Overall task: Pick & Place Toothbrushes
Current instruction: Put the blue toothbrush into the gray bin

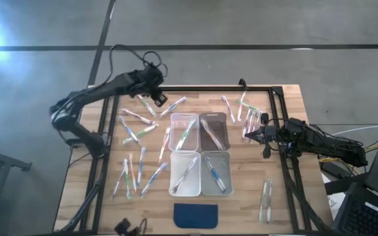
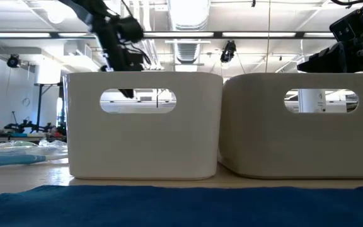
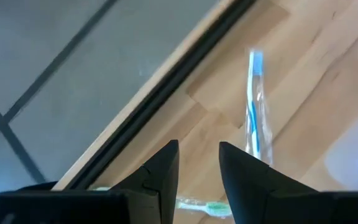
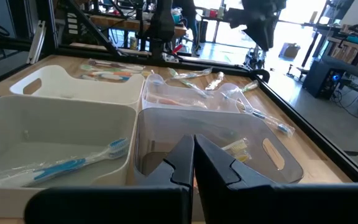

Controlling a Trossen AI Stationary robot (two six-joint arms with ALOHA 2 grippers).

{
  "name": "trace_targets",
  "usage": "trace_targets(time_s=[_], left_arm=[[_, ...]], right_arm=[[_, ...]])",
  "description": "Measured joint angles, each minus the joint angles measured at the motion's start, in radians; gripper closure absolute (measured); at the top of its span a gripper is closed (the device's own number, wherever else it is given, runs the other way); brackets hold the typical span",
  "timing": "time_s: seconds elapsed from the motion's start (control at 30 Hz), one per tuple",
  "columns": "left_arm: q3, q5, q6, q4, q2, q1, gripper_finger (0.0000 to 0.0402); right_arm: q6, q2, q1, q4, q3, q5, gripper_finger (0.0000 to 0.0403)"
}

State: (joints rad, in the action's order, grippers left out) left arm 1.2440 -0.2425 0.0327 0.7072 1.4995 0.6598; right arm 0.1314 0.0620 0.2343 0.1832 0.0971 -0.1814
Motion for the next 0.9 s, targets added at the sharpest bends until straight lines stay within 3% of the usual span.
trace_targets(time_s=[0.23, 0.43, 0.9], left_arm=[[0.155, 0.044, 0.105, 0.143, 0.196, 0.004, 0.0282], [0.181, 0.274, 0.158, 0.139, 0.296, 0.025, 0.0282], [0.191, 0.331, 0.055, 0.073, 0.371, 0.045, 0.0282]], right_arm=[[0.000, 0.000, 0.000, 0.000, 0.000, 0.000, 0.0394], [0.000, 0.000, 0.000, 0.000, 0.000, 0.000, 0.0394], [0.000, 0.000, 0.000, 0.000, 0.000, 0.000, 0.0394]])
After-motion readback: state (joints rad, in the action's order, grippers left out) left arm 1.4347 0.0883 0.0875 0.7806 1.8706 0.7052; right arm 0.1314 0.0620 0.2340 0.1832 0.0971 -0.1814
